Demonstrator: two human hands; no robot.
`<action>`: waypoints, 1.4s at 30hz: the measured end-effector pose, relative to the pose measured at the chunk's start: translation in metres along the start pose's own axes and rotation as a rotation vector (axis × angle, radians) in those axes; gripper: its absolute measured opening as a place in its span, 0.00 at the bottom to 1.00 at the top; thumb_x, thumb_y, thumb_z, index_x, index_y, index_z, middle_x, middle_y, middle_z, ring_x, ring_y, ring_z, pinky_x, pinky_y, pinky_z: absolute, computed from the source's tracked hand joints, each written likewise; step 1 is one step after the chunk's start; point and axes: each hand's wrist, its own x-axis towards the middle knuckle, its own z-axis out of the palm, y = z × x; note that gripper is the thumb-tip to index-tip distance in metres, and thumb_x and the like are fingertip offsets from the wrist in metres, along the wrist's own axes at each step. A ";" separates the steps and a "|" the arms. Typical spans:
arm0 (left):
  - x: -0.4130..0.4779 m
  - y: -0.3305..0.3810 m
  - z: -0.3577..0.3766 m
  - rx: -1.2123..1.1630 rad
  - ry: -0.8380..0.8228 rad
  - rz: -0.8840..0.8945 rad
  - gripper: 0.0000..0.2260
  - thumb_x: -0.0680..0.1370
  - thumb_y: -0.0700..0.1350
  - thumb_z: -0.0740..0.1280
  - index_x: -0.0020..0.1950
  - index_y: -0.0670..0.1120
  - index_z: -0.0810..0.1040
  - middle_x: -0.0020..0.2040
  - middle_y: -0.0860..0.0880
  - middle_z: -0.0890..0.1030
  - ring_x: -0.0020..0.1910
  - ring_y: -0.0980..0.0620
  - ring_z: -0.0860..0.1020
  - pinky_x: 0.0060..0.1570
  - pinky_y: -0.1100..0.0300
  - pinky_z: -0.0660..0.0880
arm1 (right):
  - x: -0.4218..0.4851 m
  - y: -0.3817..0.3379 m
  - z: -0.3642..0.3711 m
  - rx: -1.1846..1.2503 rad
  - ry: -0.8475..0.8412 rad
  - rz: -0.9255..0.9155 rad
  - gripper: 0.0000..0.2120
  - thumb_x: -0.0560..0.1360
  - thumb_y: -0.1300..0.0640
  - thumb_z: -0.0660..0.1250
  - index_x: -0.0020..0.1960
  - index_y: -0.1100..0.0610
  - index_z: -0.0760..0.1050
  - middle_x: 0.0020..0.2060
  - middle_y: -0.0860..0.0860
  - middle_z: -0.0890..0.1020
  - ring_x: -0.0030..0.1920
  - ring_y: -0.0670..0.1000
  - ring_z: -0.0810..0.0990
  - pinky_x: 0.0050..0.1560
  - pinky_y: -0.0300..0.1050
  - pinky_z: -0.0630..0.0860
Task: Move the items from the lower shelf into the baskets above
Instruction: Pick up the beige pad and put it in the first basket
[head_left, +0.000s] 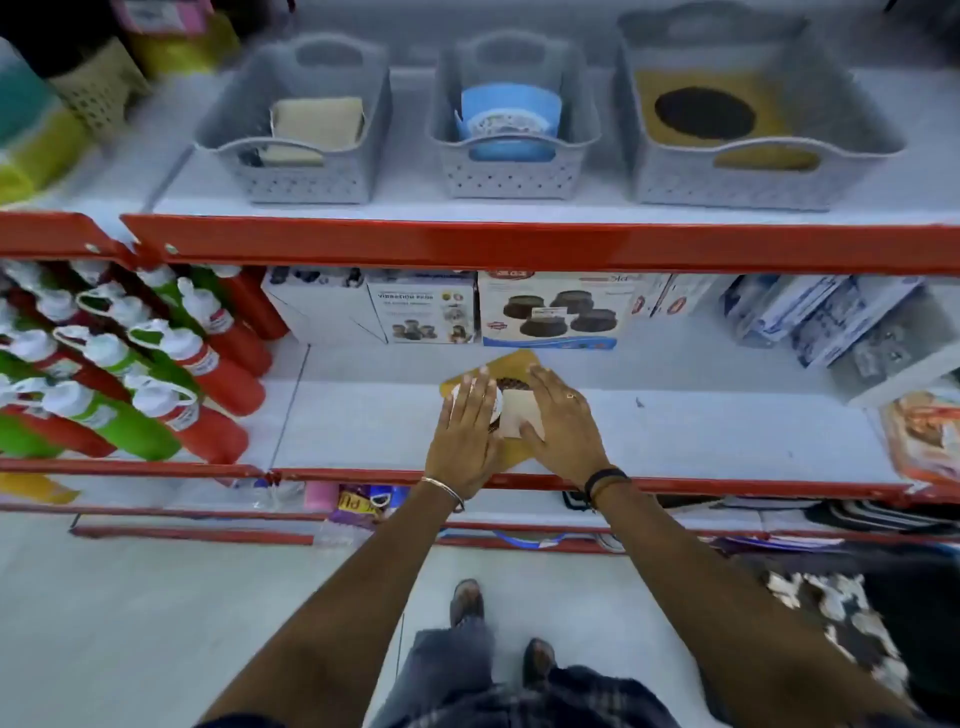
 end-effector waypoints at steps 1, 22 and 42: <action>0.001 -0.006 0.007 0.010 -0.064 -0.060 0.27 0.79 0.49 0.54 0.76 0.40 0.54 0.77 0.41 0.55 0.77 0.41 0.52 0.74 0.45 0.52 | 0.003 0.005 0.009 -0.005 -0.073 0.061 0.33 0.73 0.50 0.65 0.74 0.57 0.57 0.76 0.55 0.61 0.75 0.56 0.60 0.73 0.55 0.59; 0.001 -0.003 -0.017 -0.072 0.042 -0.105 0.26 0.78 0.49 0.48 0.77 0.44 0.51 0.78 0.46 0.52 0.77 0.49 0.49 0.75 0.48 0.49 | -0.008 0.013 -0.039 0.099 -0.175 0.048 0.39 0.63 0.47 0.76 0.69 0.57 0.67 0.65 0.53 0.70 0.66 0.55 0.64 0.69 0.50 0.64; 0.047 -0.051 -0.317 0.032 0.535 -0.070 0.26 0.81 0.44 0.53 0.77 0.45 0.49 0.79 0.47 0.48 0.78 0.49 0.44 0.75 0.48 0.44 | 0.109 -0.197 -0.244 0.155 0.110 -0.443 0.31 0.64 0.47 0.76 0.64 0.54 0.74 0.60 0.51 0.74 0.62 0.51 0.70 0.60 0.42 0.65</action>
